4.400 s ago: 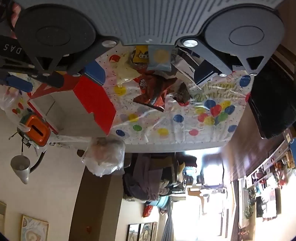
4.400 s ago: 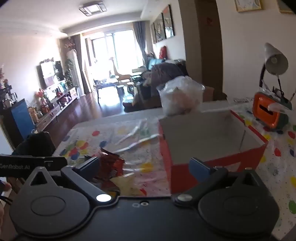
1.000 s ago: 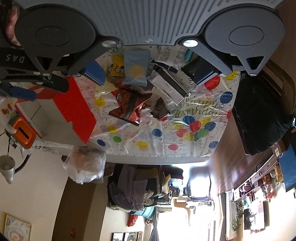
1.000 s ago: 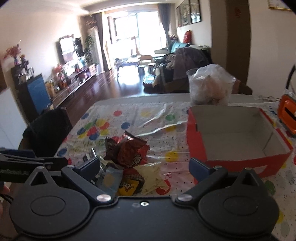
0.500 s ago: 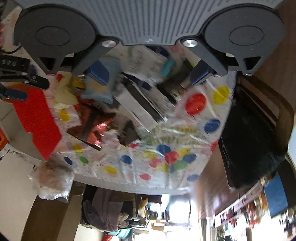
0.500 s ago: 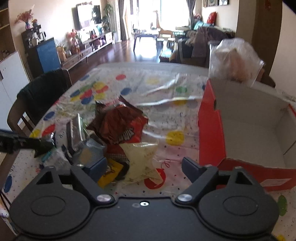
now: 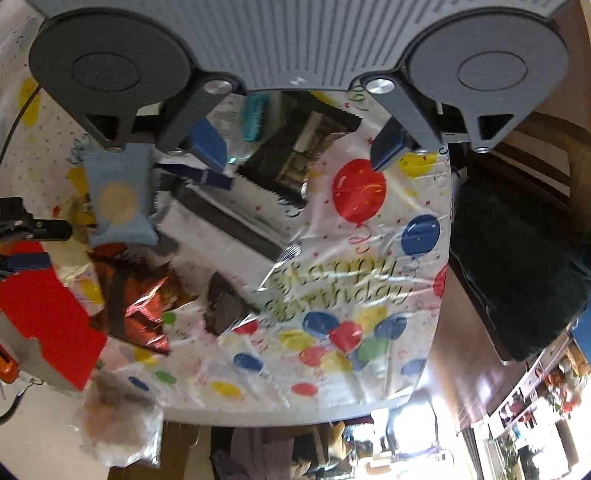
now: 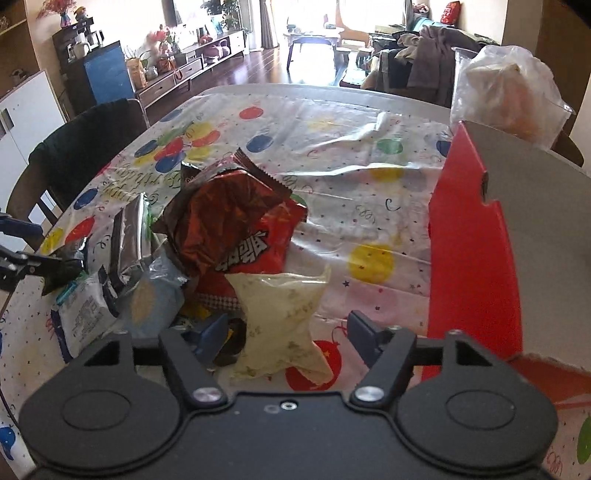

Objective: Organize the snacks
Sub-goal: 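Grasp the dark chocolate bar with the left tool while the right tool grasps the cream bag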

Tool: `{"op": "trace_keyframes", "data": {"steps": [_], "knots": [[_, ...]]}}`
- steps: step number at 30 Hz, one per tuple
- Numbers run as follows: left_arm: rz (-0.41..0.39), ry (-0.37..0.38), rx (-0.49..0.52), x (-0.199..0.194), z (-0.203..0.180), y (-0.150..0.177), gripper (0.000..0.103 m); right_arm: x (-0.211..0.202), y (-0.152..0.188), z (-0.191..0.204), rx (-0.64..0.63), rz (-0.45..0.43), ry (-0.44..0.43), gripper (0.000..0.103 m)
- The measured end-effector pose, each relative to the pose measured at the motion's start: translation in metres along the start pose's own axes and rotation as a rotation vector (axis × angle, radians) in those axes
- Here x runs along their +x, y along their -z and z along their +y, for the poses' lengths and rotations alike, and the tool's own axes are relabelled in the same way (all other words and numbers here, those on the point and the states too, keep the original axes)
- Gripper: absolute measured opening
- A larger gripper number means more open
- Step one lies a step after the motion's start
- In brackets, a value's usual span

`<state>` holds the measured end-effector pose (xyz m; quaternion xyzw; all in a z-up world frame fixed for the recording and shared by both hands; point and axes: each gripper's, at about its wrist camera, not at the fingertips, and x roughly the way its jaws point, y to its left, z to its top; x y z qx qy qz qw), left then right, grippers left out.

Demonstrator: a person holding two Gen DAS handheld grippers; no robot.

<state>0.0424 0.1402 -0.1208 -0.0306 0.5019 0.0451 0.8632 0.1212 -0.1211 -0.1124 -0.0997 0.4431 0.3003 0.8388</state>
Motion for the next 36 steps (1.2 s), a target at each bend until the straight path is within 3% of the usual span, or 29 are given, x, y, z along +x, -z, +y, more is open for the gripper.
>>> {"op": "trace_keyframes", "data": {"steps": [2, 7, 9, 14, 20, 29, 36], "knots": [[0.025, 0.022, -0.020, 0.006, 0.007, -0.001, 0.070, 0.004, -0.001, -0.001, 0.004, 0.006, -0.004, 0.062], [0.071, 0.077, 0.038, 0.016, 0.007, 0.003, 0.069, 0.009, -0.001, -0.001, 0.004, 0.019, -0.015, 0.056], [0.080, 0.077, 0.044, 0.018, 0.006, 0.004, 0.061, 0.011, -0.001, 0.000, -0.001, 0.021, -0.016, 0.051], [0.074, 0.102, 0.014, 0.018, 0.008, 0.004, 0.049, 0.011, -0.002, 0.000, 0.019, 0.021, -0.020, 0.039], [0.049, 0.110, -0.058, 0.013, 0.012, 0.005, 0.032, 0.006, 0.001, -0.002, 0.052, 0.015, -0.015, 0.032], [0.019, 0.110, -0.187, 0.003, 0.024, 0.015, 0.029, -0.014, 0.012, -0.001, 0.117, -0.006, 0.009, 0.029], [-0.022, 0.102, -0.221, -0.018, 0.025, 0.023, 0.029, -0.043, 0.021, 0.005, 0.152, -0.040, 0.033, 0.028]]}}
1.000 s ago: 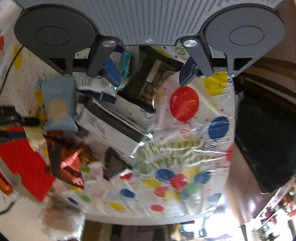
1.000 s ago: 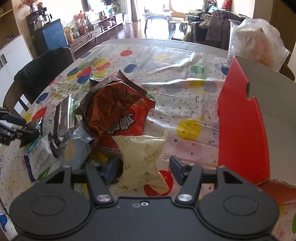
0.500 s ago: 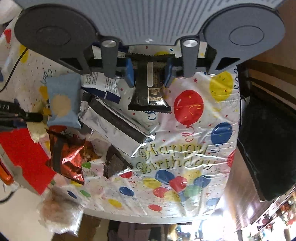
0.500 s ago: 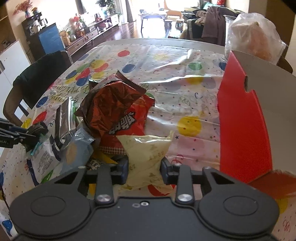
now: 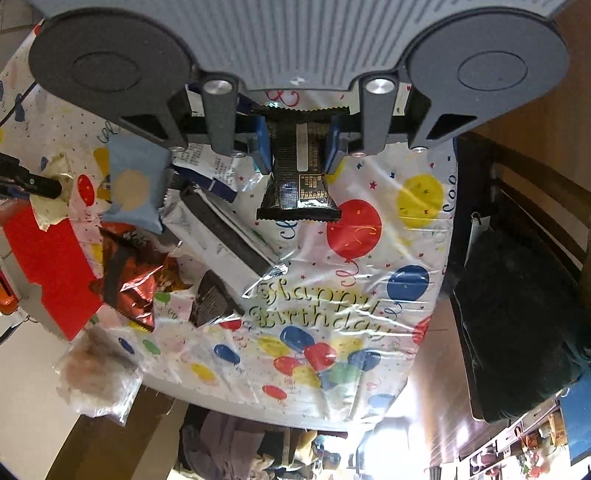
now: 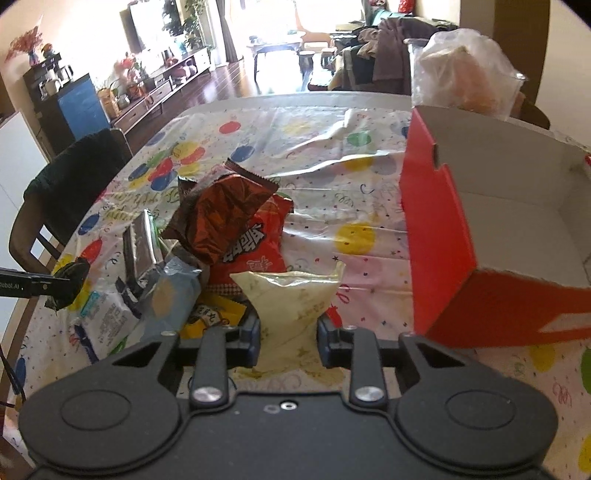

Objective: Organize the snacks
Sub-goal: 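Carry both snacks over the red box and open both tools to drop them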

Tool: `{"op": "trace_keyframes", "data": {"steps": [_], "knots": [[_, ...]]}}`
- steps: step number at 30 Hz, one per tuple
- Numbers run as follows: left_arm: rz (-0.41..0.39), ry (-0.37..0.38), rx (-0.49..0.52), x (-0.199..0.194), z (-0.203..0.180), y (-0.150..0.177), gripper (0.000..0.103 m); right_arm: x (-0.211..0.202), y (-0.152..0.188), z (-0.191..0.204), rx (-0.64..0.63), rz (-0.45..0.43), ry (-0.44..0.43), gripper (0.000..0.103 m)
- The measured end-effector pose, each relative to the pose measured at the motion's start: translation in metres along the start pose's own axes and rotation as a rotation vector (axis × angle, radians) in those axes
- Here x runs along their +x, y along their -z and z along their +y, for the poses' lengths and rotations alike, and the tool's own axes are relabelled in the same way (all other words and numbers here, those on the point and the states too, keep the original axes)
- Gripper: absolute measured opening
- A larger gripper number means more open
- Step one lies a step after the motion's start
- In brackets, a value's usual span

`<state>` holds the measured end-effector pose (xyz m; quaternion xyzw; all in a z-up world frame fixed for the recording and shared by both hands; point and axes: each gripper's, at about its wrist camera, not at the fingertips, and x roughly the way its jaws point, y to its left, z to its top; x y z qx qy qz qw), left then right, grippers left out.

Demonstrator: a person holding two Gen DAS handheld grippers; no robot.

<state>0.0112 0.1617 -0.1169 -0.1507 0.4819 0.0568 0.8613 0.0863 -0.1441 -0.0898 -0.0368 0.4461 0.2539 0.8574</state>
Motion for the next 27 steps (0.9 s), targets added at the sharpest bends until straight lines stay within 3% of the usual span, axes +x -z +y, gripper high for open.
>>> {"op": "trace_keyframes", "data": {"steps": [17, 27], "knots": [[-0.171, 0.081, 0.173, -0.079, -0.088, -0.015, 0.029, -0.086, -0.013, -0.006, 0.052, -0.137, 0.056, 0.028], [-0.218, 0.153, 0.265, -0.084, -0.173, -0.045, 0.029, -0.121, -0.038, -0.055, 0.049, -0.222, 0.102, 0.028]]}}
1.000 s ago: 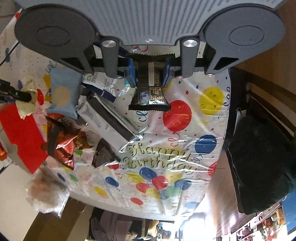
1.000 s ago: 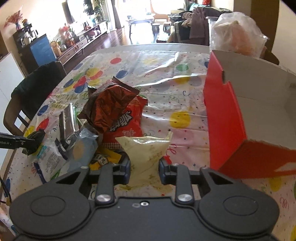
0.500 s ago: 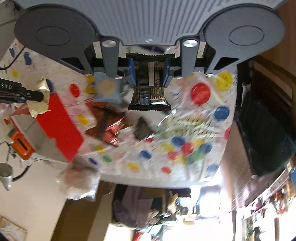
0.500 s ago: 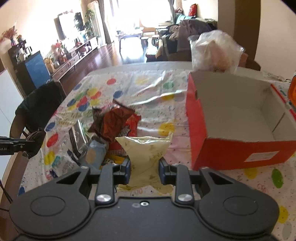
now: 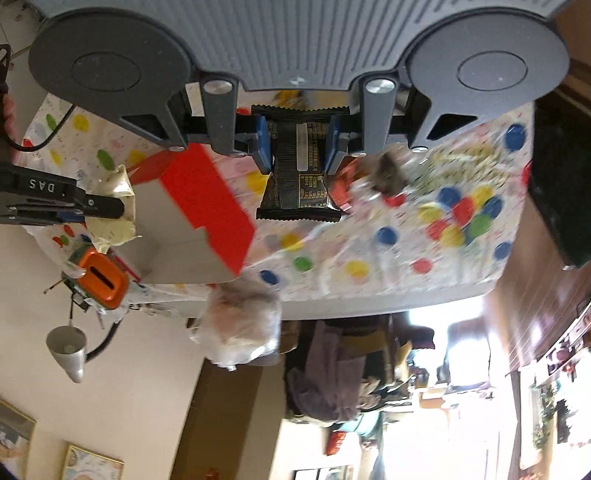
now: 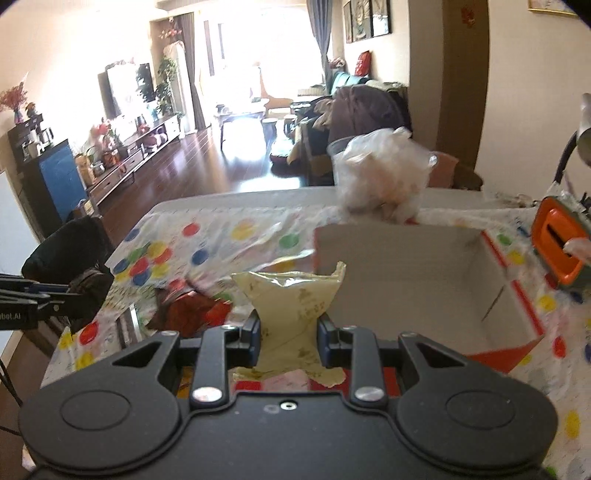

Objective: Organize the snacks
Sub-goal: 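Carry both snacks over the red box and open both tools to drop them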

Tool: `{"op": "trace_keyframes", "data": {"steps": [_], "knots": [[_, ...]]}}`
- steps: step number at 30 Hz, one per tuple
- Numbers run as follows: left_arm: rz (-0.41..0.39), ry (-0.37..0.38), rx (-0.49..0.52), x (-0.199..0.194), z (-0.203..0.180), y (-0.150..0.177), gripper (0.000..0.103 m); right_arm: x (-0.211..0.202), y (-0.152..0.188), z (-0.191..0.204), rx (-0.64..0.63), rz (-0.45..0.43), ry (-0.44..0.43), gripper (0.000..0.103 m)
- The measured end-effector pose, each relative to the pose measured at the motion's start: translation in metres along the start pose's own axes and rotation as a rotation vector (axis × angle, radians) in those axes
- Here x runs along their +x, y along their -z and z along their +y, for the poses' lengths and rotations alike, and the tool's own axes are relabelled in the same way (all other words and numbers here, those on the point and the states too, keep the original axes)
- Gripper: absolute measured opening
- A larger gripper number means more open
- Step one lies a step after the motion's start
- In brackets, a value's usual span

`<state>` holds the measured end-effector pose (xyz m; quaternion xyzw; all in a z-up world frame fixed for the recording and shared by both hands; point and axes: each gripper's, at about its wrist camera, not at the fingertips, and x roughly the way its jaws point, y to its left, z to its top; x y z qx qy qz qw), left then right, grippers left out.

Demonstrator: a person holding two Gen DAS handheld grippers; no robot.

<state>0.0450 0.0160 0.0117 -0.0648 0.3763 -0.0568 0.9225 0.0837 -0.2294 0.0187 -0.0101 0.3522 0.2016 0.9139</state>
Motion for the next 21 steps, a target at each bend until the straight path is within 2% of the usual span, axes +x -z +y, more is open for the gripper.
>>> {"op": "trace_keyframes", "data": {"steps": [8, 16, 21], "knots": [[0.005, 0.026, 0.043, 0.043, -0.075, -0.032, 0.029, 0.009, -0.019, -0.070, -0.005, 0.005, 0.043, 0.028], [0.063, 0.038, 0.053, 0.103, -0.142, -0.056, 0.029, 0.036, -0.030, -0.141, 0.005, 0.069, 0.048, 0.028], [0.111, 0.024, 0.053, 0.144, -0.175, -0.066, 0.029, 0.059, -0.029, -0.176, 0.007, 0.142, 0.041, 0.028]]}}
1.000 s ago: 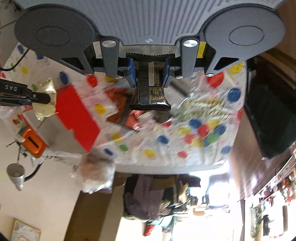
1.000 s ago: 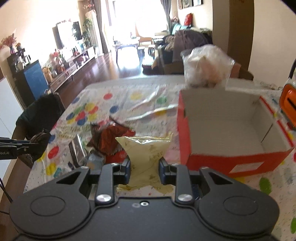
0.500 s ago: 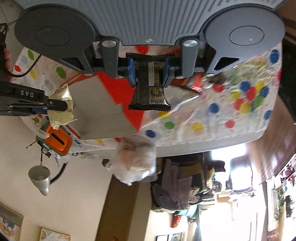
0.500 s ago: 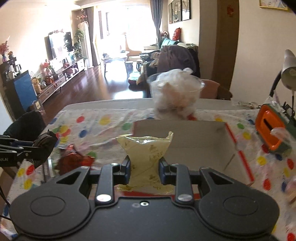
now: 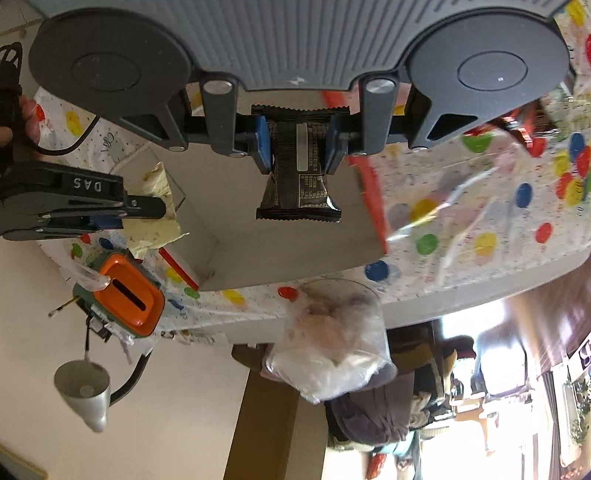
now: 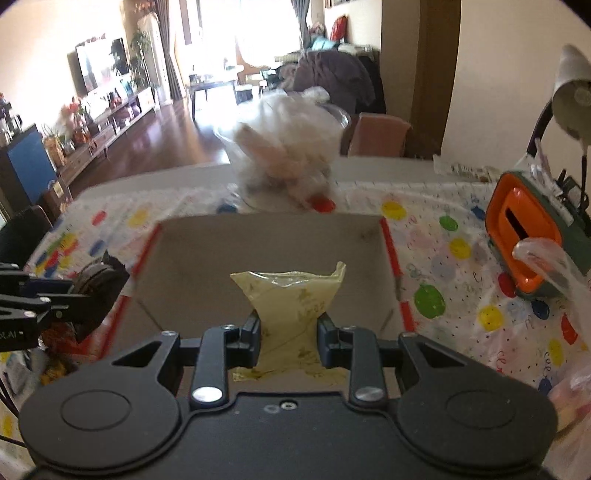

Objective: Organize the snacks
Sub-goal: 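Carry both snacks over the red box and open both tools to drop them, then withdraw both tools from the box back toward the snack pile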

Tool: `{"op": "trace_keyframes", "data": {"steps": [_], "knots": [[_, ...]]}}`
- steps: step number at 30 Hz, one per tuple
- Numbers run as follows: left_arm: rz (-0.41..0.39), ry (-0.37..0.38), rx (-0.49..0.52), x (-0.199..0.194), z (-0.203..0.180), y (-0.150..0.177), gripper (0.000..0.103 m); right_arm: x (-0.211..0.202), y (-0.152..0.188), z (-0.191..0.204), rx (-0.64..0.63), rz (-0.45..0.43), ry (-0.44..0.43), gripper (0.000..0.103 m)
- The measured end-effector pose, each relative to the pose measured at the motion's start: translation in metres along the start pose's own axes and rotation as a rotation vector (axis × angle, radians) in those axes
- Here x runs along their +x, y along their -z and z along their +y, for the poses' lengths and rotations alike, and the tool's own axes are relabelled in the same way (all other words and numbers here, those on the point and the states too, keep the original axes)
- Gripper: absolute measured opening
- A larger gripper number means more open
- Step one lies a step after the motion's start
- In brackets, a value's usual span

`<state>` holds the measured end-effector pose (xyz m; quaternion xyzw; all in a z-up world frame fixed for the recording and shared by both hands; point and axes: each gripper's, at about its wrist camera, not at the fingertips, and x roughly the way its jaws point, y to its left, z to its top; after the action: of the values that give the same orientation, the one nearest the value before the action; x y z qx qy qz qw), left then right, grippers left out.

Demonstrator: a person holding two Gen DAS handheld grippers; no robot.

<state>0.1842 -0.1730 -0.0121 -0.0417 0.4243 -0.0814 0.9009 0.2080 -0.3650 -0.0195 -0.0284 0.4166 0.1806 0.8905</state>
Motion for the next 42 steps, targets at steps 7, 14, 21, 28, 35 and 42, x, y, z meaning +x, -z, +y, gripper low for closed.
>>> {"op": "trace_keyframes", "data": {"steps": [7, 14, 21, 28, 35, 42], "knots": [[0.119, -0.027, -0.018, 0.060, -0.023, -0.008, 0.029, 0.040, 0.004, -0.024, -0.018, 0.116, -0.024, 0.028], [0.191, -0.052, 0.006, 0.099, -0.033, -0.008, 0.029, 0.071, 0.008, -0.018, -0.106, 0.211, -0.054, 0.028], [0.261, -0.054, 0.027, 0.126, -0.039, -0.007, 0.029, 0.093, 0.015, -0.016, -0.141, 0.287, -0.062, 0.028], [0.305, -0.058, 0.043, 0.136, -0.043, -0.005, 0.029, 0.100, 0.018, -0.015, -0.169, 0.309, -0.077, 0.032], [0.315, -0.044, 0.034, 0.135, -0.043, -0.004, 0.030, 0.099, 0.015, -0.021, -0.161, 0.290, -0.093, 0.038], [0.260, -0.018, -0.005, 0.111, -0.035, -0.003, 0.030, 0.072, 0.011, -0.025, -0.142, 0.226, -0.122, 0.044]]}}
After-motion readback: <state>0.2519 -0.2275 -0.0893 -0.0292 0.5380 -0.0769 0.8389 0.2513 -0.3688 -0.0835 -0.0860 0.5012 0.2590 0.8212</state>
